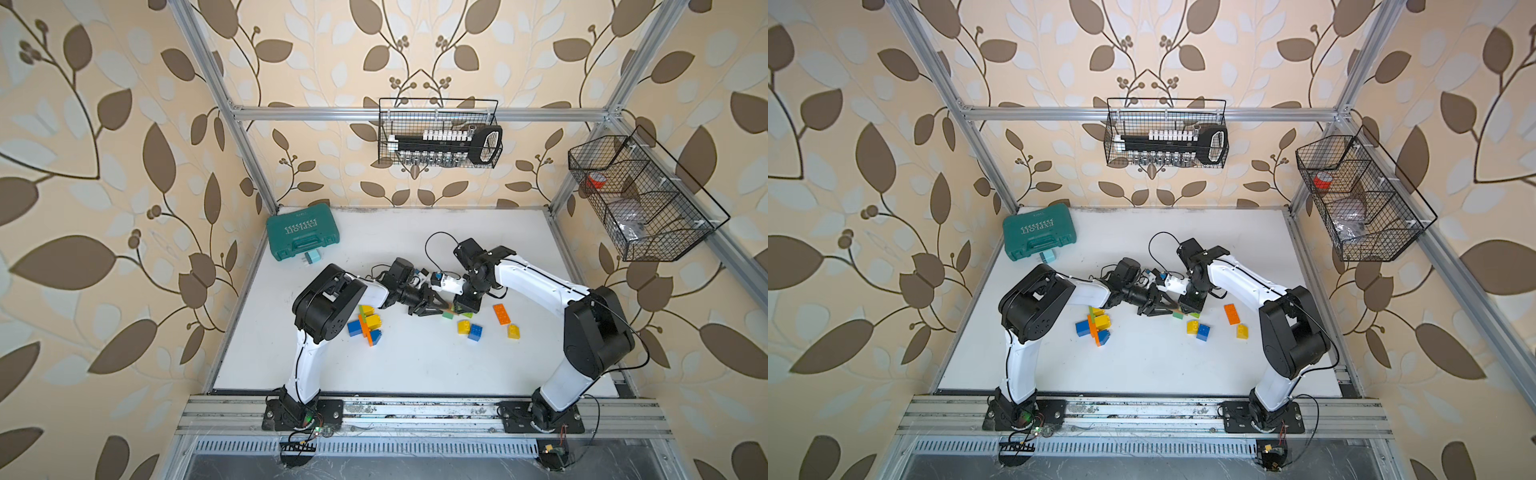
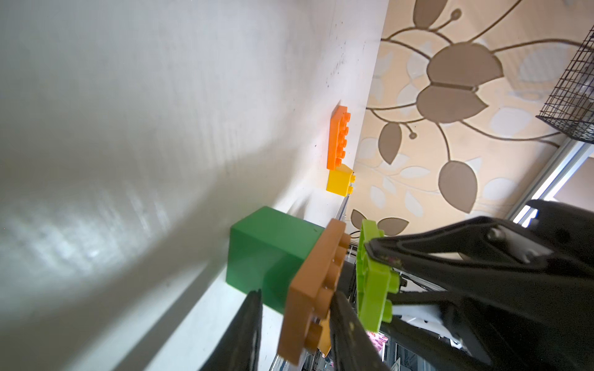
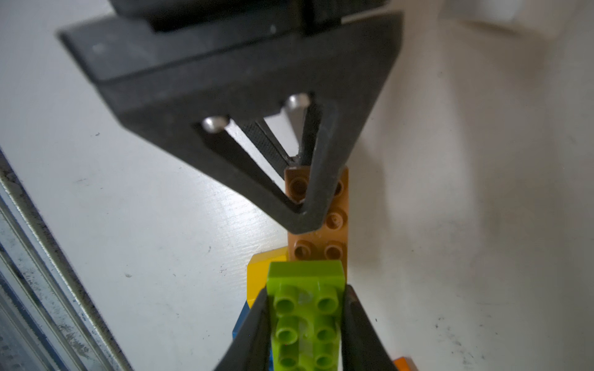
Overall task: Assemble a fork with lego
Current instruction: Assemble the lego brick with the lego brick.
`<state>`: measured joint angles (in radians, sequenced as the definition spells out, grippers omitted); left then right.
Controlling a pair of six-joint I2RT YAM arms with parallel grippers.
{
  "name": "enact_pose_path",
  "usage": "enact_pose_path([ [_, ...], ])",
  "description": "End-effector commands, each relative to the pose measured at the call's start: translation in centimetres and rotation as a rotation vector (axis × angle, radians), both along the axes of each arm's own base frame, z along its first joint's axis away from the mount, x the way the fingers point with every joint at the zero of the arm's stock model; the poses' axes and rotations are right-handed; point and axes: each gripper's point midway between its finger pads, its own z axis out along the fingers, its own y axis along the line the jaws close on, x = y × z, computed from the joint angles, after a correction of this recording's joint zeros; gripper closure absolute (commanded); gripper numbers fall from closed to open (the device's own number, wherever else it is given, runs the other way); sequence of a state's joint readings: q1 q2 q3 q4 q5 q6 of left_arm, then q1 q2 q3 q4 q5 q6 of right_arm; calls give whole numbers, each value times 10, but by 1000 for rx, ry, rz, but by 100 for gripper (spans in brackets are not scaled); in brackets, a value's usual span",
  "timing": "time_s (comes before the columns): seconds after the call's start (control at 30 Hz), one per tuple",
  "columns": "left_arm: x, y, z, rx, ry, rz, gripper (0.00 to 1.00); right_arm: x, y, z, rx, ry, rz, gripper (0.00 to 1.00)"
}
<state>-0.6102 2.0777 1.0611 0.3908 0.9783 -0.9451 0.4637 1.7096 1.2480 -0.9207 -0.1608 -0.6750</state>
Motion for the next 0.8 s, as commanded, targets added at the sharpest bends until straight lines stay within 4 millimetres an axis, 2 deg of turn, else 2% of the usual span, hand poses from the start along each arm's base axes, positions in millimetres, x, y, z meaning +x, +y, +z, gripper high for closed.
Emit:
enact_pose_path([
  [0.0,-6,-3,-10,8,9,-22,64,6,-1,-1,-35,-2,33,82],
  [0.23,-6,-3,-11,7,11,-20,64,11,-3,-9,-77,-9,38,82],
  [0.57,-5,-4,-14,2,20,-14,64,2,2,-19,-97,22,69,82],
  [0.77,-6,-4,-15,1,24,-14,64,3,-5,-30,-151,22,63,82],
])
